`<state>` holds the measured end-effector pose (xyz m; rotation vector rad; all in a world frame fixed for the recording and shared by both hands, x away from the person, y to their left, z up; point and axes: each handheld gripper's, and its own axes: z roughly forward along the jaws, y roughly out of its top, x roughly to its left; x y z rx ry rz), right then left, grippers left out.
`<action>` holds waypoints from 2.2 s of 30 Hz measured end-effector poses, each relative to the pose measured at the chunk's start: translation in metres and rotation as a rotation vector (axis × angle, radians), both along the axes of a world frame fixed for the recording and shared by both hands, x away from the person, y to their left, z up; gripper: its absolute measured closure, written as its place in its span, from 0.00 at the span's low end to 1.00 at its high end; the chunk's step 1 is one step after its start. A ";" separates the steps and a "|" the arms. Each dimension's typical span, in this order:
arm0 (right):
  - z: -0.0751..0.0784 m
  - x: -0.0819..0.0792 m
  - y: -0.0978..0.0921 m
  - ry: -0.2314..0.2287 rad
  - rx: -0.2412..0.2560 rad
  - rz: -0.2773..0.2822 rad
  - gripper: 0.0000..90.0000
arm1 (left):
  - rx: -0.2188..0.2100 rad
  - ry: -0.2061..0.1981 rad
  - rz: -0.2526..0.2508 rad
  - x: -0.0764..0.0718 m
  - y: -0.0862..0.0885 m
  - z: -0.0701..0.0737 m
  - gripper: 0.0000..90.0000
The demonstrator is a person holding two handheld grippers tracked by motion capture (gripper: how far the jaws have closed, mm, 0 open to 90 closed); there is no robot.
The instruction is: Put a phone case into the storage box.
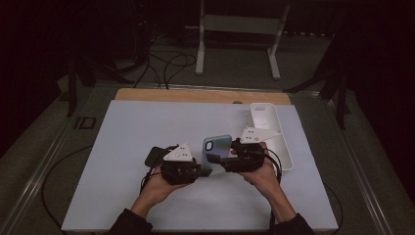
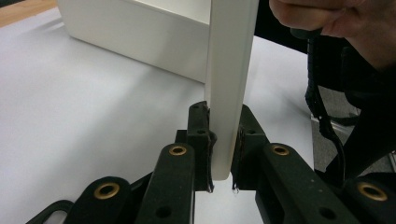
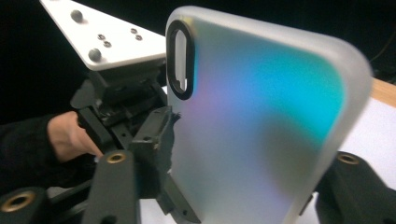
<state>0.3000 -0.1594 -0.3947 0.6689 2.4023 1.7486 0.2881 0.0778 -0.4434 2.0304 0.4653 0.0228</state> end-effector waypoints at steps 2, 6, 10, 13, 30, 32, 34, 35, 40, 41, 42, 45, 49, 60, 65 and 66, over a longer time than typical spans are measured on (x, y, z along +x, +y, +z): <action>0.000 -0.001 0.002 -0.018 -0.022 -0.020 0.37 | 0.008 -0.005 0.008 0.000 0.000 0.000 0.90; 0.000 -0.002 0.001 -0.025 -0.048 -0.084 0.23 | 0.001 -0.004 0.040 0.002 0.004 0.001 0.90; 0.002 -0.003 -0.003 -0.038 -0.053 -0.154 0.16 | 0.000 -0.012 0.076 0.003 0.007 0.002 0.90; 0.003 -0.003 -0.006 -0.030 -0.055 -0.181 0.15 | 0.005 -0.014 0.095 0.004 0.008 0.002 0.90; 0.005 -0.001 0.000 0.009 -0.070 -0.258 0.18 | 0.029 -0.006 0.211 0.008 0.012 -0.002 0.90; 0.006 -0.001 0.002 0.012 -0.072 -0.263 0.18 | 0.033 -0.012 0.229 0.008 0.011 -0.002 0.90; 0.006 0.000 0.005 0.011 -0.077 -0.269 0.17 | 0.034 -0.014 0.237 0.008 0.011 -0.001 0.90; 0.006 0.000 0.006 0.011 -0.078 -0.271 0.16 | 0.034 -0.014 0.237 0.008 0.011 -0.001 0.90; 0.006 0.003 0.014 0.024 -0.081 -0.297 0.11 | 0.051 -0.026 0.251 0.006 0.008 -0.002 0.90; 0.006 0.003 0.015 0.028 -0.080 -0.300 0.11 | 0.052 -0.026 0.249 0.006 0.008 -0.002 0.90; 0.006 0.004 0.016 0.028 -0.078 -0.303 0.10 | 0.053 -0.026 0.247 0.006 0.007 -0.002 0.90; 0.007 0.005 0.019 0.037 -0.064 -0.315 0.10 | 0.063 -0.030 0.245 0.005 0.005 -0.003 0.90; 0.007 0.006 0.021 0.042 -0.055 -0.312 0.10 | 0.065 -0.031 0.242 0.005 0.004 -0.004 0.90; 0.008 0.010 0.025 0.062 -0.027 -0.346 0.16 | 0.078 -0.034 0.219 0.002 -0.003 -0.007 0.90; 0.007 0.011 0.026 0.059 -0.022 -0.356 0.16 | 0.073 -0.033 0.212 0.002 -0.004 -0.008 0.90; 0.008 0.010 0.027 0.055 -0.022 -0.353 0.18 | 0.072 -0.031 0.211 0.002 -0.004 -0.008 0.90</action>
